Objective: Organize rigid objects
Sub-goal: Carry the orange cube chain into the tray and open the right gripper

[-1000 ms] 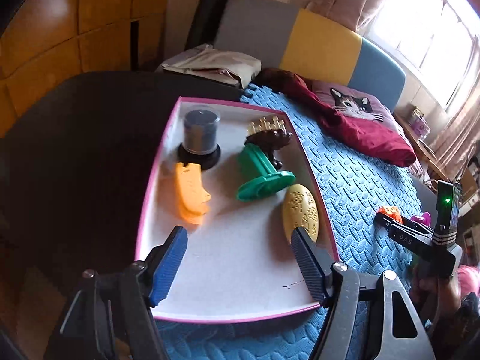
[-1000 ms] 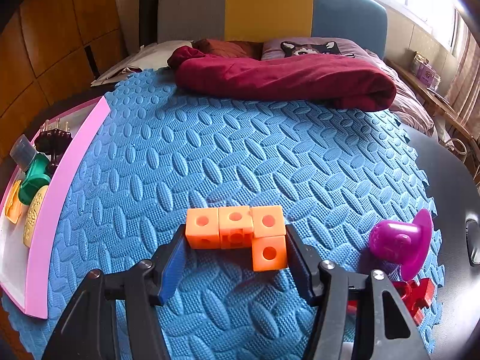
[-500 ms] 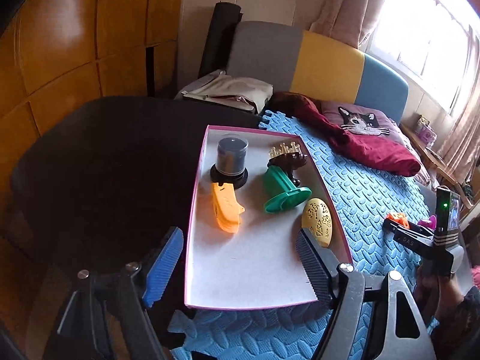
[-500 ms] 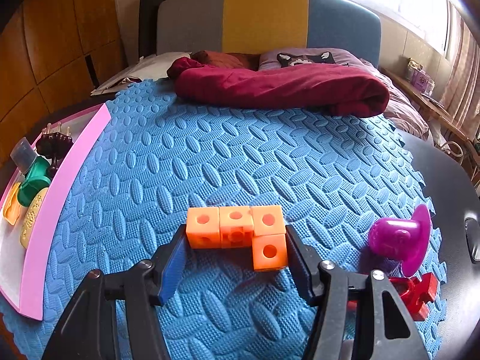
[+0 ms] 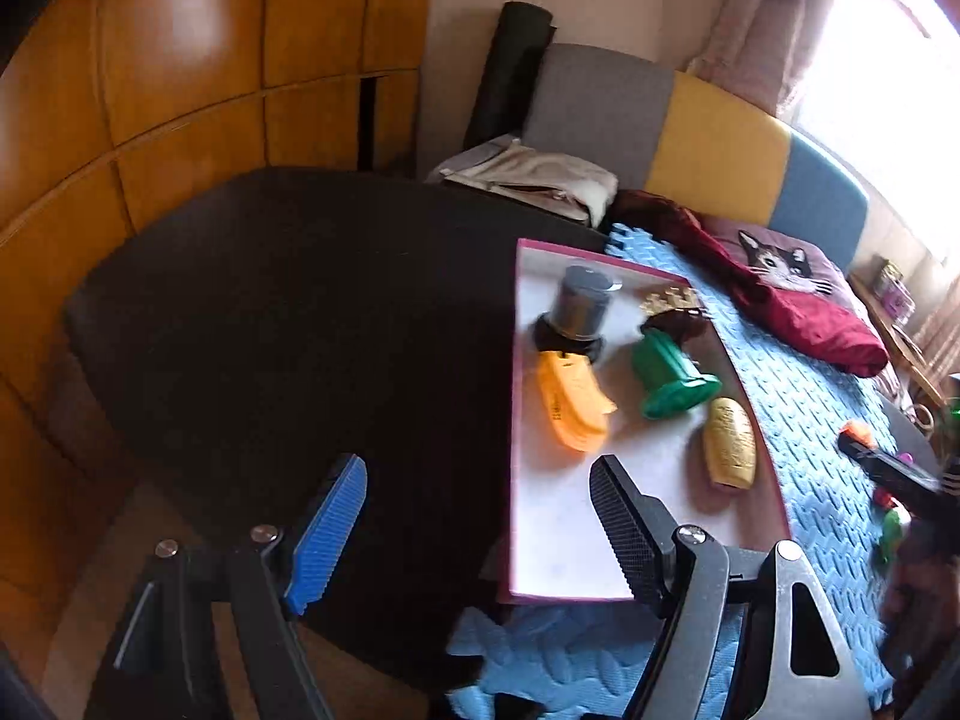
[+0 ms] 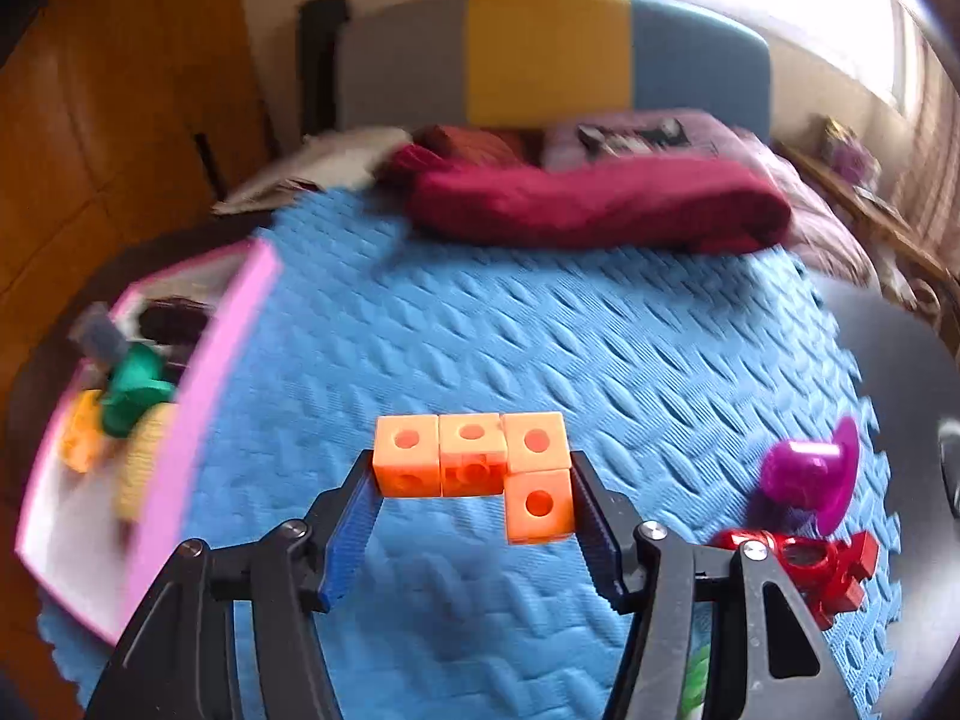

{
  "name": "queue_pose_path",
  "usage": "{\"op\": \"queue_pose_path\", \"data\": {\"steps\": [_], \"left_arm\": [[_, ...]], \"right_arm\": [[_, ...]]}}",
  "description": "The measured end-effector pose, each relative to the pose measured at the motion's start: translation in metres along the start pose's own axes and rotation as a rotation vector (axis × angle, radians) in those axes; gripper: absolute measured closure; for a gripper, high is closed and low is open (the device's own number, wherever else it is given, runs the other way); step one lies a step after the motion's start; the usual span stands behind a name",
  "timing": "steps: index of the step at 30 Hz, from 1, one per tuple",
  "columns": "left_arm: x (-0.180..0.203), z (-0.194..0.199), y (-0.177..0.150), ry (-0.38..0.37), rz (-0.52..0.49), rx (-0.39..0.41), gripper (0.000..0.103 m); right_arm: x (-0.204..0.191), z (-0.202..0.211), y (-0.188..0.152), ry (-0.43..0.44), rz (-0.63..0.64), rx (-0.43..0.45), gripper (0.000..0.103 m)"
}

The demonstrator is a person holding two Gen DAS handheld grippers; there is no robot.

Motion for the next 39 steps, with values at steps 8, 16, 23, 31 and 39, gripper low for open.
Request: {"op": "queue_pose_path", "data": {"steps": [8,16,23,31,39], "left_arm": [[-0.019,-0.004,-0.002,0.010,0.050,-0.022,0.026],[-0.019,-0.004,-0.001,-0.008,0.049,-0.023,0.025],[-0.017,-0.010,-0.004,-0.011,0.044,-0.041,0.025],[-0.009,-0.010,-0.004,0.006,0.018,-0.032,0.022],[-0.002,-0.004,-0.002,0.014,-0.006,-0.023,0.022]], "right_arm": [[-0.141,0.016,-0.009,0.339,0.337,-0.085,0.042],[-0.208,-0.054,-0.022,0.321,0.441,-0.287,0.042],[-0.197,-0.097,0.003,0.216,0.305,-0.272,0.042],[-0.195,-0.090,0.000,0.240,0.295,-0.240,0.041],[-0.197,-0.080,-0.004,0.264,0.288,-0.217,0.041]]}}
Point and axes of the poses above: each gripper's, at about its wrist camera, not at the fingertips, and z roughly against the way its jaws point, x to its right, y to its top, the point moved 2 cm from there along -z, roughly the way its jaws point, and after that the axes turned 3 degrees about -z, right-handed, at the moved point
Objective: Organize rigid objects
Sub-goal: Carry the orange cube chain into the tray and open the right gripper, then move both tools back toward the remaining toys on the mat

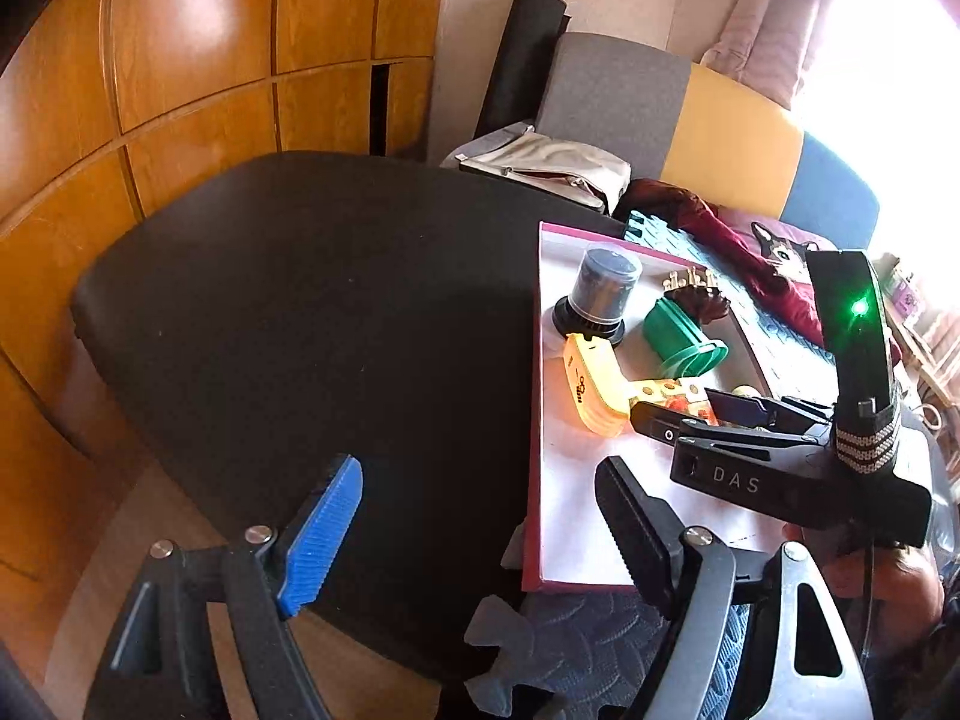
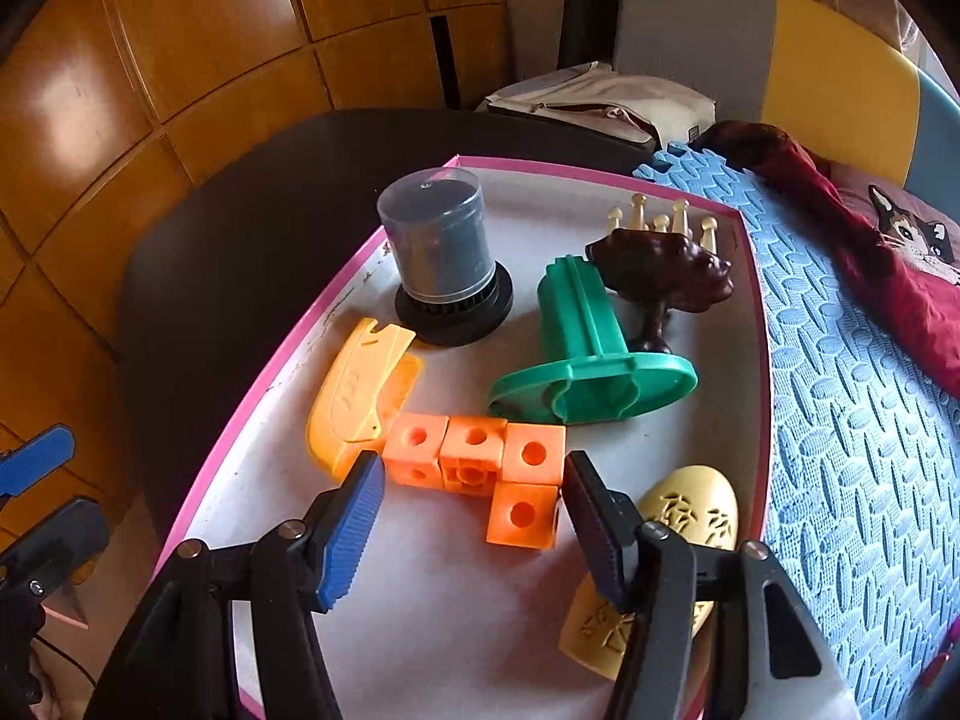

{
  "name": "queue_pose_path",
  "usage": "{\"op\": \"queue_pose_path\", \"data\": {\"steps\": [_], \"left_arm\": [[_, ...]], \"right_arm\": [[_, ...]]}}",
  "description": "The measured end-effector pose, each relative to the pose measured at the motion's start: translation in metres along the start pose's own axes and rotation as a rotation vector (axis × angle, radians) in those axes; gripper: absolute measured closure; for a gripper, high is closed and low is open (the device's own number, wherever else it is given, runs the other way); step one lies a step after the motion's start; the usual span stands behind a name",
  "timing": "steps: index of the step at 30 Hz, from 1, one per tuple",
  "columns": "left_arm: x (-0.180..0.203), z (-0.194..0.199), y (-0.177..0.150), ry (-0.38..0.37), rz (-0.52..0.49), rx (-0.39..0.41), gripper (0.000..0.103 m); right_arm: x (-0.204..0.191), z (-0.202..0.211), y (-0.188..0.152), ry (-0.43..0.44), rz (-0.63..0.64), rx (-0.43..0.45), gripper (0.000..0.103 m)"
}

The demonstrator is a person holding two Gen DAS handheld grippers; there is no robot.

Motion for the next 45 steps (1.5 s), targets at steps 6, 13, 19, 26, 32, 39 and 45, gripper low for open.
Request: {"op": "queue_pose_path", "data": {"steps": [6,13,19,26,32,39,45], "left_arm": [[0.005,0.003,0.001,0.000,-0.012,0.008,0.022],[0.008,0.005,-0.002,0.006,-0.018,0.009,0.022],[0.011,0.006,-0.003,0.008,-0.026,0.011,0.022],[0.015,0.007,-0.003,0.006,-0.035,0.013,0.022],[0.021,0.010,-0.005,-0.001,-0.050,0.017,0.021],[0.027,0.010,-0.006,-0.012,-0.069,0.017,0.021],[0.032,0.012,-0.006,-0.020,-0.084,0.015,0.021]], "right_arm": [[-0.009,0.012,-0.005,-0.004,0.022,0.038,0.041],[-0.016,0.029,-0.007,-0.004,0.033,0.093,0.041],[-0.015,0.041,-0.009,0.001,0.012,0.121,0.041],[-0.010,0.062,-0.017,-0.020,-0.014,0.165,0.041],[-0.001,0.079,-0.026,-0.048,-0.055,0.203,0.041],[0.013,0.092,-0.039,-0.071,-0.104,0.222,0.041],[0.027,0.109,-0.051,-0.106,-0.137,0.254,0.041]]}}
Point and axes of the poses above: each gripper's, at about its wrist camera, not at the fingertips, and z roughly against the way its jaws point, x to its right, y to its top, the point moved 2 cm from there along -z, roughly the way its jaws point, and after that the axes turned 3 degrees about -z, right-handed, at the moved point
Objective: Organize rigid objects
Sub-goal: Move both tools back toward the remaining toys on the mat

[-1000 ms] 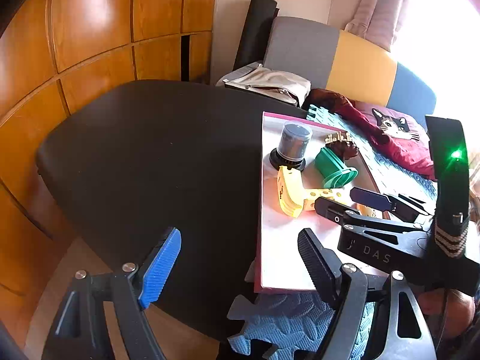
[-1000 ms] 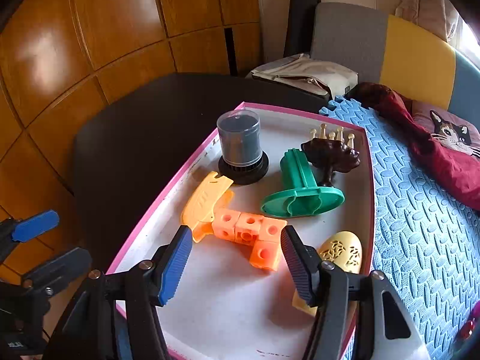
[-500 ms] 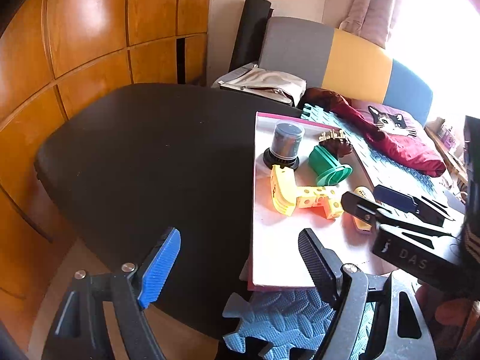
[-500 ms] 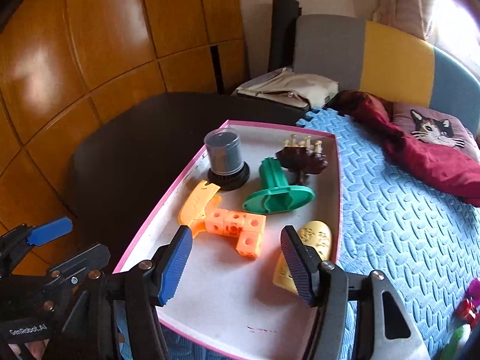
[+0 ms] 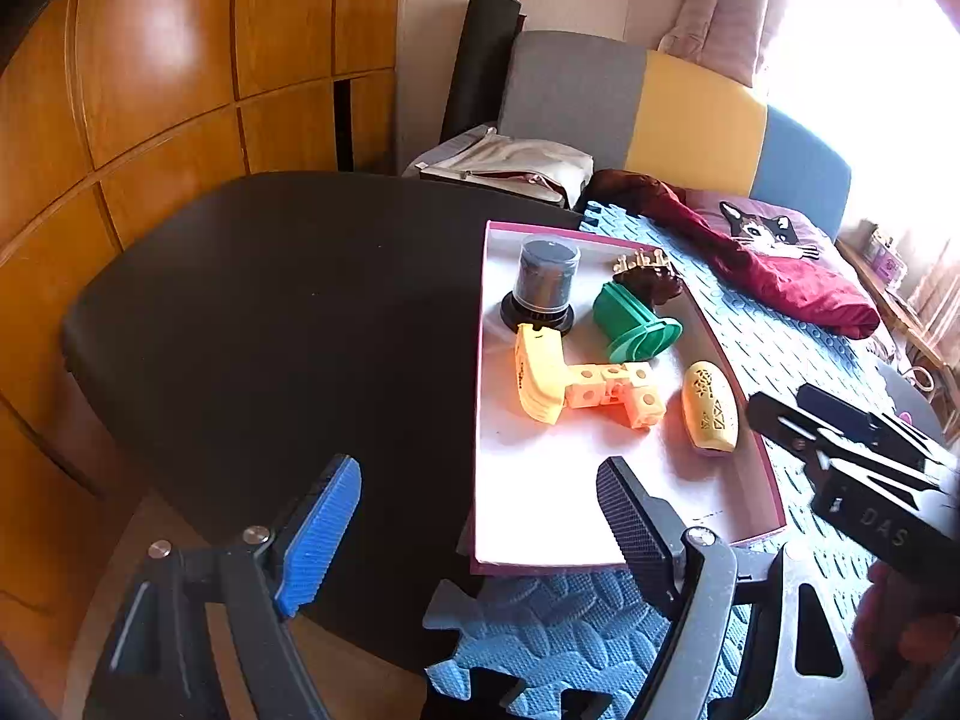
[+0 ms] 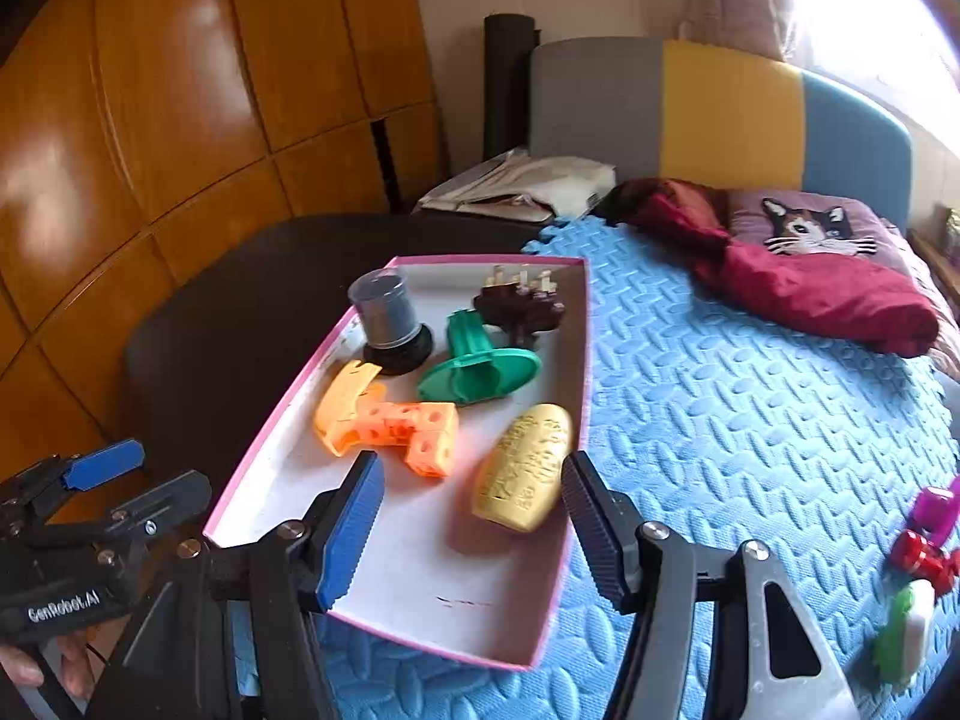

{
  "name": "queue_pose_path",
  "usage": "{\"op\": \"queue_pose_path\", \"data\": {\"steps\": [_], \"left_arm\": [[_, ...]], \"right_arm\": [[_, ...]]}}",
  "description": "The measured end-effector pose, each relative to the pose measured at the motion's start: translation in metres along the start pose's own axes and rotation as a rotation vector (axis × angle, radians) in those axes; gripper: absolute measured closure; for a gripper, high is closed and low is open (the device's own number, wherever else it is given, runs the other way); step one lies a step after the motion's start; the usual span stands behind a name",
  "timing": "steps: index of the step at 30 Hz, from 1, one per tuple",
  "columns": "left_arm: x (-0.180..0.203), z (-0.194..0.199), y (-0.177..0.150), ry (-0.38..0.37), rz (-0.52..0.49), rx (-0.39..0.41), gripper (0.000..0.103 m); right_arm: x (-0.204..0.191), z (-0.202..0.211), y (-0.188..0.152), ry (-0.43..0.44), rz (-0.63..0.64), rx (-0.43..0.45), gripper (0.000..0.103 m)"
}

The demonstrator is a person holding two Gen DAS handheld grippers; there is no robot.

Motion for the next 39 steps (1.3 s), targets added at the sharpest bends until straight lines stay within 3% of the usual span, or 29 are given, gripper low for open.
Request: {"op": "queue_pose_path", "data": {"steps": [15,27,39], "left_arm": [[0.033,-0.001,0.006,-0.087,-0.058,-0.036,0.021],[0.093,0.003,0.015,-0.140,-0.239,-0.009,0.021],[0.165,-0.005,0.019,-0.217,-0.410,-0.001,0.021]], "right_arm": [[0.117,0.070,-0.001,-0.228,-0.156,0.111,0.041],[0.217,0.130,-0.002,-0.468,-0.235,0.198,0.041],[0.288,0.165,-0.036,-0.590,-0.422,0.325,0.041]]}}
Point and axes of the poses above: each gripper's, at about its wrist camera, not at the fingertips, and z roughly against the way its jaws point, x to its right, y to its top, the point moved 2 cm from there along -z, roughly the way its jaws point, and after that the axes turned 3 degrees about -z, right-handed, at the moved point
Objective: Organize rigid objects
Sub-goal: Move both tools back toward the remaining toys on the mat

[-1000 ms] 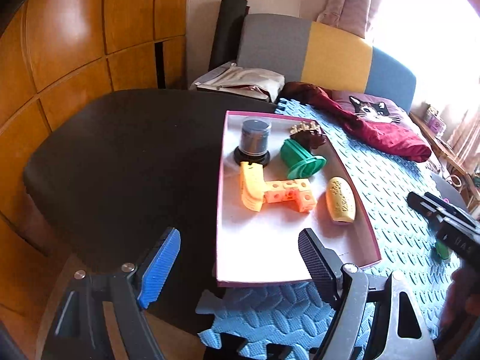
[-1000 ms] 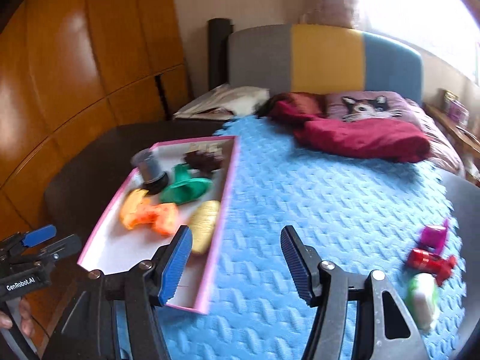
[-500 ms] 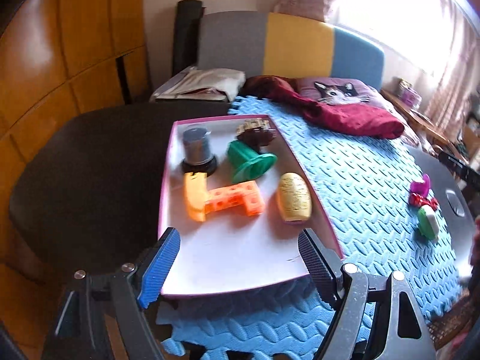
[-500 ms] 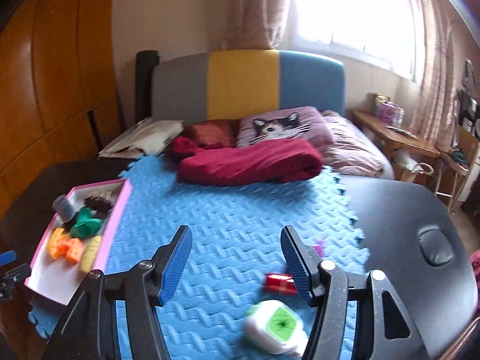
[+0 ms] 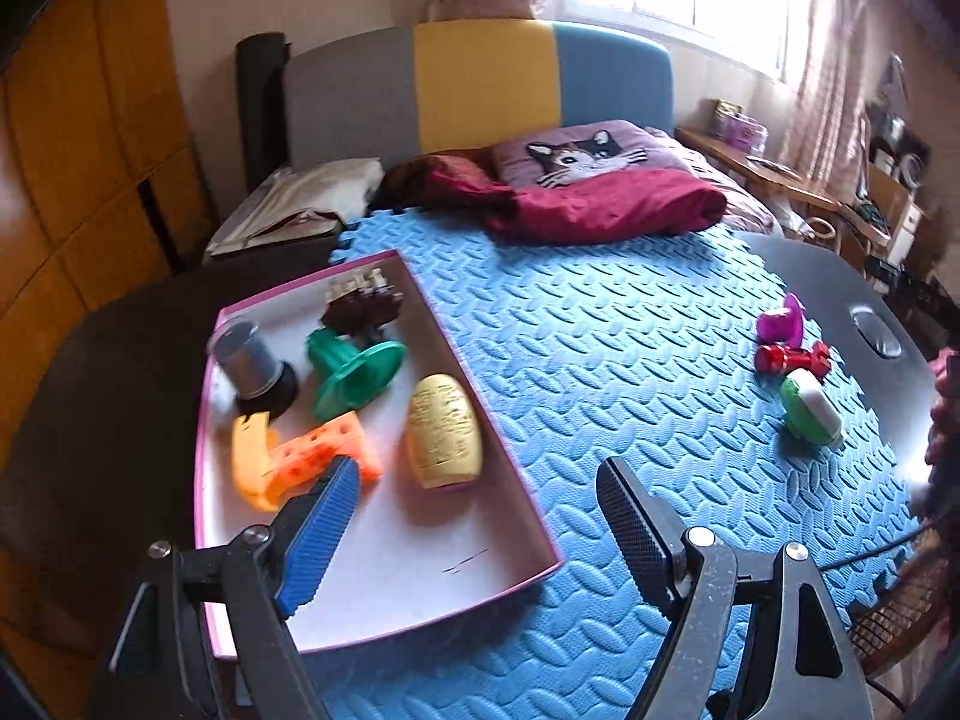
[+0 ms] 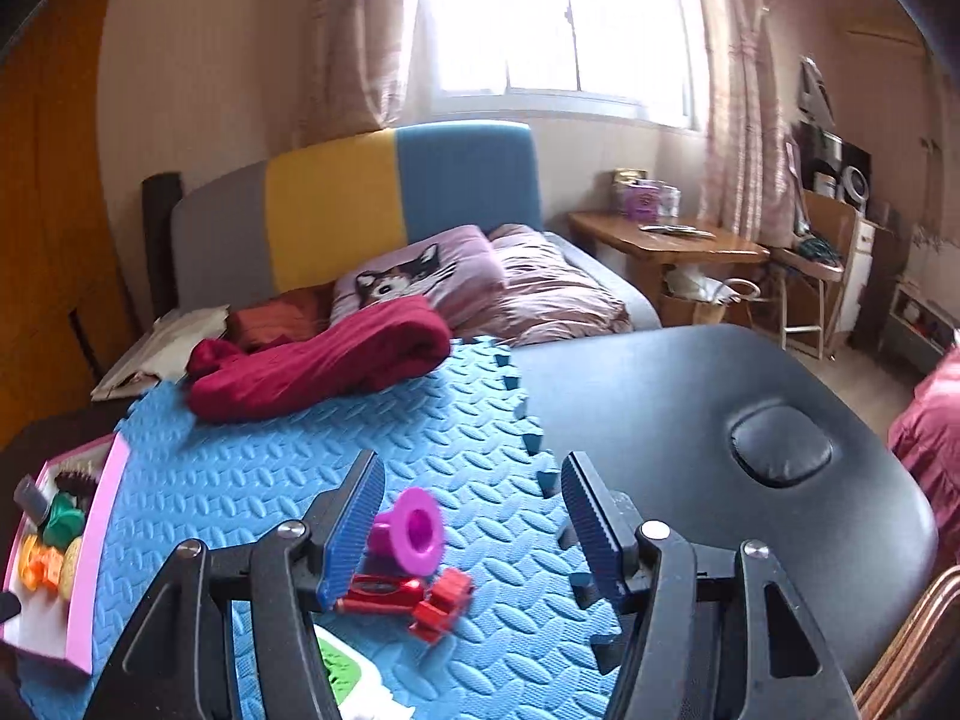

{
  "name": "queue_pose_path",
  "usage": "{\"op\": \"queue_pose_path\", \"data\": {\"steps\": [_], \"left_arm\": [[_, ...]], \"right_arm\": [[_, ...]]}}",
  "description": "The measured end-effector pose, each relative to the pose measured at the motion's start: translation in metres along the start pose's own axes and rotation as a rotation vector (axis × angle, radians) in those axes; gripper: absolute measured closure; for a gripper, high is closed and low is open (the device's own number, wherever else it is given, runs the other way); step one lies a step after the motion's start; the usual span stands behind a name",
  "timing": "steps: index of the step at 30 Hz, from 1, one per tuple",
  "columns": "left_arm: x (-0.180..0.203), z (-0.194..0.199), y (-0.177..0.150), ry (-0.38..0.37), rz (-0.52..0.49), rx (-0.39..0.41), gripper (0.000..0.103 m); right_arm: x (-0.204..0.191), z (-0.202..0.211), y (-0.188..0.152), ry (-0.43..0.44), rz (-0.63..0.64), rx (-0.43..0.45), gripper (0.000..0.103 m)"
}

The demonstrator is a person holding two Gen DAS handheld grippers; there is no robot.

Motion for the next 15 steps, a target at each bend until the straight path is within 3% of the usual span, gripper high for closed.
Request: {"op": "queue_pose_path", "data": {"steps": [3,15], "left_arm": [[0.019,-0.007,0.007,-0.029,-0.035,0.002,0.021],[0.088,-0.039,0.030,-0.160,-0.151,-0.023,0.022]], "right_arm": [[0.009,0.005,0.004,-0.031,-0.039,0.047,0.041],[0.029,0.004,0.006,0.006,-0.158,0.026,0.041]]}}
Point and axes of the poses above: each gripper's, at about its wrist camera, not at the fingertips, and z roughly against the way its jaws point, x to its right, y to its top, the point moved 2 cm from there along -z, roughly the way its jaws point, and after that the axes turned 3 degrees about -z, right-handed, at the moved point
